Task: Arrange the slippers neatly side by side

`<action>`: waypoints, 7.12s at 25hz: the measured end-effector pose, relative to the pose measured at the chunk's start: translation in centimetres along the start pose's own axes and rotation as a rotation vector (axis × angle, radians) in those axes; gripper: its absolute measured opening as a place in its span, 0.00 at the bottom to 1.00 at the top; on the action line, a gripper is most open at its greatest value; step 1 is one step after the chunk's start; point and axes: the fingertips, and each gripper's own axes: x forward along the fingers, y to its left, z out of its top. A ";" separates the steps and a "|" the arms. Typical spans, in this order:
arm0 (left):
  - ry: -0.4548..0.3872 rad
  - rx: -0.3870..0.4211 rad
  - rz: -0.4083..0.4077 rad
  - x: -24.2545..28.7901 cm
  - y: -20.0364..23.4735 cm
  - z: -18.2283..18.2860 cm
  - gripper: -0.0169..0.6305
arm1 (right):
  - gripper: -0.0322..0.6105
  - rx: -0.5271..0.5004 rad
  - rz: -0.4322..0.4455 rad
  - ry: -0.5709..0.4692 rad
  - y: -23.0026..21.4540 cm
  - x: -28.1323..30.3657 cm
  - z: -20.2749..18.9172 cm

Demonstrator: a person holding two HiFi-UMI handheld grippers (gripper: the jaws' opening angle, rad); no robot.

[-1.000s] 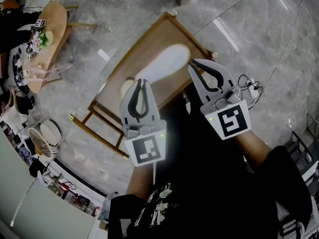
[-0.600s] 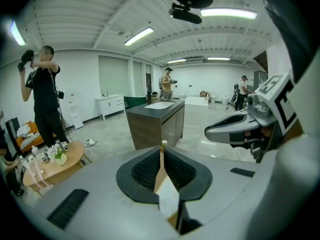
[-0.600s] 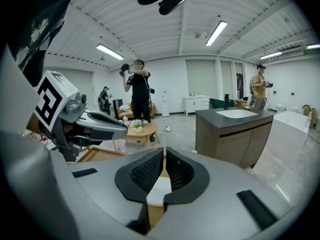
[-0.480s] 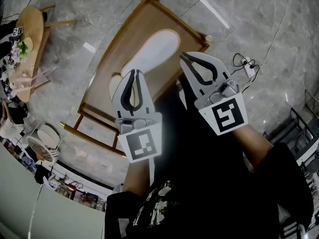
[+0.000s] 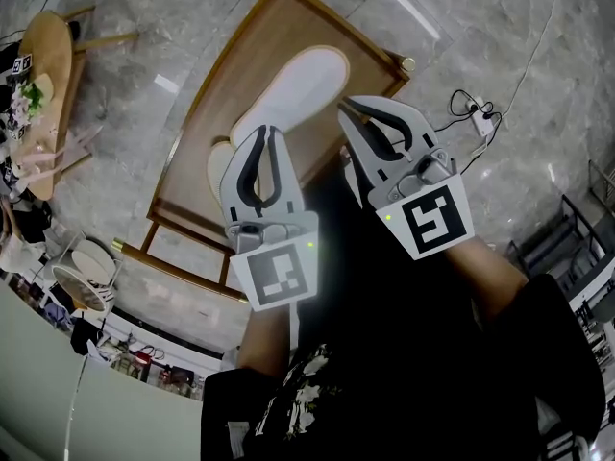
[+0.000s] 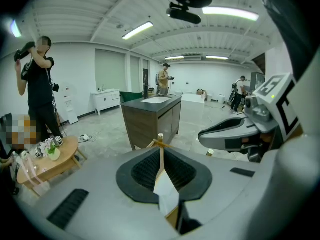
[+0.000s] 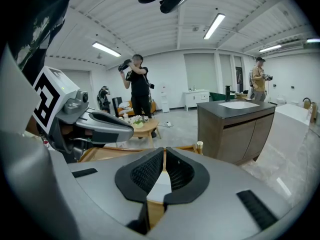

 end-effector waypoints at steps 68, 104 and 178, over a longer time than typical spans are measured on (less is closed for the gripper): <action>0.444 -0.206 0.027 6.6 3.5 -18.9 0.28 | 0.18 0.351 0.045 0.159 3.3 9.3 -10.4; 0.453 -0.628 -0.019 3.9 -3.0 -19.4 0.28 | 0.06 0.224 0.338 0.279 7.6 12.0 -7.9; 0.554 -0.547 0.000 -13.4 9.2 -31.1 0.22 | 0.06 -0.128 0.691 0.453 25.5 7.0 -14.4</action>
